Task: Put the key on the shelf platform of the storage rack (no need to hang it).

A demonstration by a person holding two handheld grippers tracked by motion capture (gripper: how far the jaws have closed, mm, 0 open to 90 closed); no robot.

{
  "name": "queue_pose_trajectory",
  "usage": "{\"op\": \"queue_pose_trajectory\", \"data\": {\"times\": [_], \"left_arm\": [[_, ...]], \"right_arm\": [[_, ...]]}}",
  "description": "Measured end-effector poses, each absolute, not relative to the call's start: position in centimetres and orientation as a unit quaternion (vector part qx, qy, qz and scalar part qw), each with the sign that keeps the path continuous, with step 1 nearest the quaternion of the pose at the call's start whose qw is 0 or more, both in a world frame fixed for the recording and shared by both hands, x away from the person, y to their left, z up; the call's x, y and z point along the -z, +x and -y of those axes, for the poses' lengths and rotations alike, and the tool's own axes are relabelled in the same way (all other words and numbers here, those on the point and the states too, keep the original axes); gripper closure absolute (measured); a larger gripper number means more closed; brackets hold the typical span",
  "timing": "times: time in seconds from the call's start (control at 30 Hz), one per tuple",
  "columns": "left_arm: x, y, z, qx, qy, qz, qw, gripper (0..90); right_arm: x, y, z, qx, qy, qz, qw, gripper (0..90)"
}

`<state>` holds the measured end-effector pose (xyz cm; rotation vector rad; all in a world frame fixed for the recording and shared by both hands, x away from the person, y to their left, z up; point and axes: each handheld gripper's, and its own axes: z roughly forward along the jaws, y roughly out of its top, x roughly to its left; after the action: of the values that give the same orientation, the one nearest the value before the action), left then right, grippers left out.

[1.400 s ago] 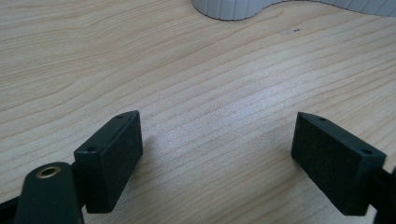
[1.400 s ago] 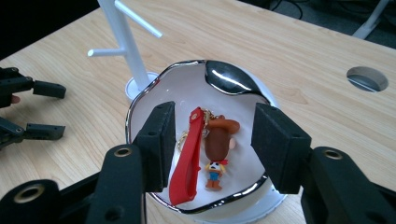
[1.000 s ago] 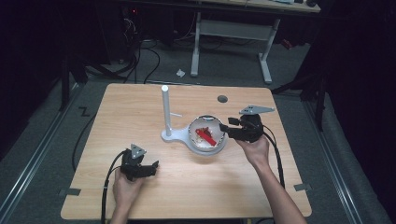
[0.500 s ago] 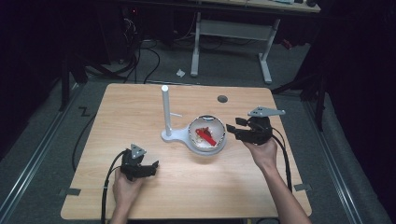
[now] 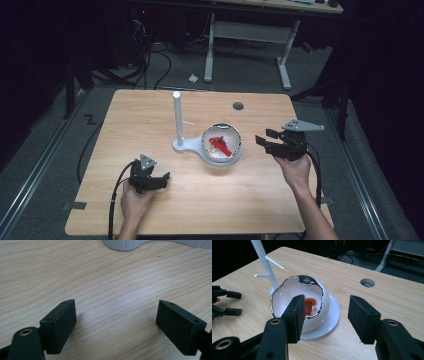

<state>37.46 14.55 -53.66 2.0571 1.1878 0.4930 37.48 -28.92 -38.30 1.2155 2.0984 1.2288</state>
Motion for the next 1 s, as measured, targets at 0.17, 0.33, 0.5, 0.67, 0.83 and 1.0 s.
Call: {"op": "queue_pose_trajectory", "data": {"times": [0.17, 0.33, 0.5, 0.67, 0.83, 1.0], "left_arm": [[53.7, 37.5, -14.6, -0.19, 0.794, -0.459, 0.35, 16.9], [53.7, 37.5, -14.6, -0.191, 0.794, -0.458, 0.35, 16.9], [53.7, 37.5, -14.6, -0.191, 0.794, -0.458, 0.35, 17.0], [53.7, 37.5, -14.6, -0.191, 0.794, -0.458, 0.35, 17.0], [53.7, 37.4, -14.5, -0.19, 0.795, -0.458, 0.351, 17.0], [53.7, 37.4, -14.5, -0.191, 0.796, -0.455, 0.351, 17.1]], "right_arm": [[38.8, 36.0, 30.2, -0.458, 0.447, -0.736, 0.221, 48.5], [39.0, 35.1, 30.9, -0.466, 0.455, -0.725, 0.224, 48.6], [39.3, 34.2, 31.4, -0.465, 0.46, -0.722, 0.224, 48.6], [39.7, 33.1, 32.0, -0.467, 0.465, -0.717, 0.226, 48.8], [40.3, 32.4, 32.3, -0.468, 0.467, -0.716, 0.227, 48.9], [40.9, 31.9, 32.5, -0.47, 0.469, -0.712, 0.227, 48.8]]}}
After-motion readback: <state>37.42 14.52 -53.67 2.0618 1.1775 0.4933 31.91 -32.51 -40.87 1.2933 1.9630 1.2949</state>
